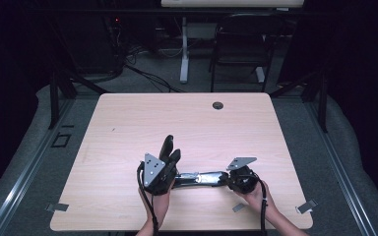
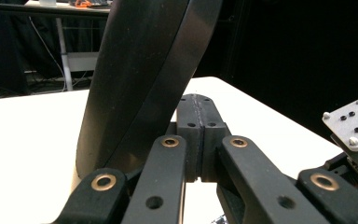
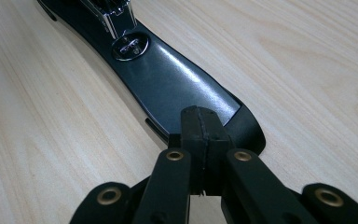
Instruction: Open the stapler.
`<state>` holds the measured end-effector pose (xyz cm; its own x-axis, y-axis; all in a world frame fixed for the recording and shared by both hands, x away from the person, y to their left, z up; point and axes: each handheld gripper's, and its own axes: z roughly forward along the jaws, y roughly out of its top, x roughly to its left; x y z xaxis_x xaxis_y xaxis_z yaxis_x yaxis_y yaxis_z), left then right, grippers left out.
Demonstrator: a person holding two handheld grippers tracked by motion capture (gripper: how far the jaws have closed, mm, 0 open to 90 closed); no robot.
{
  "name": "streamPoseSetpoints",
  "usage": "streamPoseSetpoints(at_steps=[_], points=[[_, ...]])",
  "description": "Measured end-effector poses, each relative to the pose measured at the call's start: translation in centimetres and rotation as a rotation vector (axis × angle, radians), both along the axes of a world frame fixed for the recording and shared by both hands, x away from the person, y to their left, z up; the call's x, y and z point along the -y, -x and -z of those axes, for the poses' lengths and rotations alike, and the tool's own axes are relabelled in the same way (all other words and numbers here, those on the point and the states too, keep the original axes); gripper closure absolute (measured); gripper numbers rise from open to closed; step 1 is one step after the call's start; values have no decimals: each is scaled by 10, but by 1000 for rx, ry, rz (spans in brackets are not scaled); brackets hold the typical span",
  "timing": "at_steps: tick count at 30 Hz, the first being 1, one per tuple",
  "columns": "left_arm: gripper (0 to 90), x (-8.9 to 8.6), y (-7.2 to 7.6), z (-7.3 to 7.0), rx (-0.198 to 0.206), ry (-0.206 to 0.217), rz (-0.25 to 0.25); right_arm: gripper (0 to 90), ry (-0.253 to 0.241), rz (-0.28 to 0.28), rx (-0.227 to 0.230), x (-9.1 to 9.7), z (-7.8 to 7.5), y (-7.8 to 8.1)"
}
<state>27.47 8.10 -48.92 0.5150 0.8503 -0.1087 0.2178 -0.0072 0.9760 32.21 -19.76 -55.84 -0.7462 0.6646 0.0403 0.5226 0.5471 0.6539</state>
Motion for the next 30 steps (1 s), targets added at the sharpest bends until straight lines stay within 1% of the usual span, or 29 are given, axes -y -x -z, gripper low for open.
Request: streamPoseSetpoints(at_steps=[3,4,6,9,11,14,18,22,23,24,27,30], points=[[900,-2,0,0,-1,4,-2,900,3,-5,3,0,0,0],[900,-2,1,0,-3,14,-5,900,3,-3,4,0,0,0],[900,-5,1,1,-8,49,-1,900,3,-3,4,0,0,0],[900,-6,1,1,-10,53,2,900,-1,-5,0,1,0,-1],[900,-7,2,0,-5,41,0,900,0,-3,2,0,0,0],[900,-9,2,0,-7,40,1,900,-1,-2,0,0,0,0],[900,-12,1,0,-13,64,0,900,0,-8,2,0,0,0],[900,-13,2,-1,-15,53,-3,900,0,-5,1,0,0,0],[900,-12,3,-1,-6,23,-10,900,3,-9,3,0,0,0],[900,-12,3,-1,-6,23,-10,900,3,-9,3,0,0,0],[900,-10,3,0,11,-14,-20,900,3,-10,4,0,0,0],[900,-11,4,1,7,-15,-20,900,3,-10,4,0,0,0]])
